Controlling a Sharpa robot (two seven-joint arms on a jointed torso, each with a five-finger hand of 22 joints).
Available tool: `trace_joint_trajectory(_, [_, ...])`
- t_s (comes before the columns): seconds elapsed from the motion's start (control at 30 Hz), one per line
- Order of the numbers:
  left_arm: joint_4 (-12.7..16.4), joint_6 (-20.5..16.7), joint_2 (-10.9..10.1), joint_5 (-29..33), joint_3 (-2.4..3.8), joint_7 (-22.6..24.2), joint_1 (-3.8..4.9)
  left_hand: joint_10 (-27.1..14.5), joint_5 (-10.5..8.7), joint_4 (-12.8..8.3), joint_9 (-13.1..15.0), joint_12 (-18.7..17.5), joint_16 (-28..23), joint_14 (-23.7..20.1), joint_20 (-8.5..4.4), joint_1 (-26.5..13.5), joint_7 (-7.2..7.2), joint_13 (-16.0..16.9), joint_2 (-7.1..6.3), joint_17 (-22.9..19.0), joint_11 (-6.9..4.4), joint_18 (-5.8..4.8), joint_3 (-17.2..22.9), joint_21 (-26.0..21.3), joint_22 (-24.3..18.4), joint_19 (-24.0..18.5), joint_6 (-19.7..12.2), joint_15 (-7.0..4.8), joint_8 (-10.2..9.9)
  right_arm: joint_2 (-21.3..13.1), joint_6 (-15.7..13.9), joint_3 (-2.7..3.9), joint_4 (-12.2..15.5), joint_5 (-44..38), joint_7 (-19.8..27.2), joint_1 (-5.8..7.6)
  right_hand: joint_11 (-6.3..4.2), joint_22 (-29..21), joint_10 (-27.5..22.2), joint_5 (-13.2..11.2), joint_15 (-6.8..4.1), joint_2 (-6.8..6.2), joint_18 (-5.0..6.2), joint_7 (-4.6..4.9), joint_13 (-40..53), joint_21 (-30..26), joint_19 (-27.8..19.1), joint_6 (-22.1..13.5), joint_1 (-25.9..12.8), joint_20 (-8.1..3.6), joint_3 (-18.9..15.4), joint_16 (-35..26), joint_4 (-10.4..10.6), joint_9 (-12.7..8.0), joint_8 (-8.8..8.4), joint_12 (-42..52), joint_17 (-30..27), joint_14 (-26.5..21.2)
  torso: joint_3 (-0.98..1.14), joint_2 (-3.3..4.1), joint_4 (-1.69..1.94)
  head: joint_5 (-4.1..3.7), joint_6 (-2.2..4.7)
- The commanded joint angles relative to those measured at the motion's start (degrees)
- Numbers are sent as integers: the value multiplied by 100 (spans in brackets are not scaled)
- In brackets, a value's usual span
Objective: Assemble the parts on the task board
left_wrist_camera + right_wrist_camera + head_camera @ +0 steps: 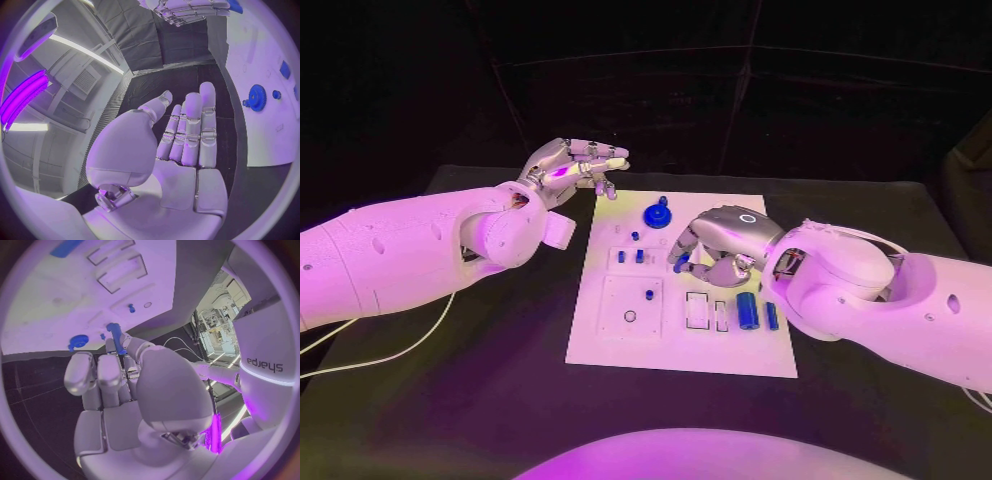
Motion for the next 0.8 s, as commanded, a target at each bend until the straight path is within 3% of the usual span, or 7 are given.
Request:
trace_joint_trajectory(0.03, [-1,55,22,19,5,23,6,-37,29,2,-3,31,31,-30,21,-2,-5,10,40,-6,16,80,-29,-35,-7,5,-42,-4,31,234,-237,-3,-115,72,361,-32,-165,7,187,13,21,-62,-62,24,-4,18,-6,-13,-16,30,33,40,-24,-11,-26,-31,5,52,6,4,5,64,-24])
trace_joint_trajectory(0.17, [2,55,31,19,5,22,7,-37,29,2,-3,31,31,-30,21,-2,-5,10,40,-6,16,80,-29,-35,-7,5,-42,-4,31,543,-174,-14,-256,32,466,-137,-152,7,177,20,31,-64,-61,41,-3,20,-12,-25,-17,39,57,47,-47,-14,-40,-50,9,51,-2,5,-4,116,-32])
trace_joint_trajectory(0.5, [-1,57,70,19,5,18,7,-45,29,-2,-1,49,37,-34,20,9,-6,11,52,-16,15,81,-43,-43,-16,9,-47,-4,43,1156,191,-83,-680,-101,577,-451,-127,-1,151,33,50,-75,-58,67,-3,19,-29,-52,-34,56,92,49,-82,-20,-66,-88,-1,46,6,5,-6,207,-71])
trace_joint_trajectory(0.8, [-3,63,91,19,5,18,7,-45,29,-2,-1,49,37,-34,20,9,-6,11,52,-16,15,81,-43,-43,-16,9,-47,-4,43,1377,378,-112,-919,-260,567,-565,-113,-10,131,40,63,-86,-55,82,-4,16,-43,-70,-58,68,106,54,-99,-22,-83,-114,-2,43,5,9,-2,278,-124])
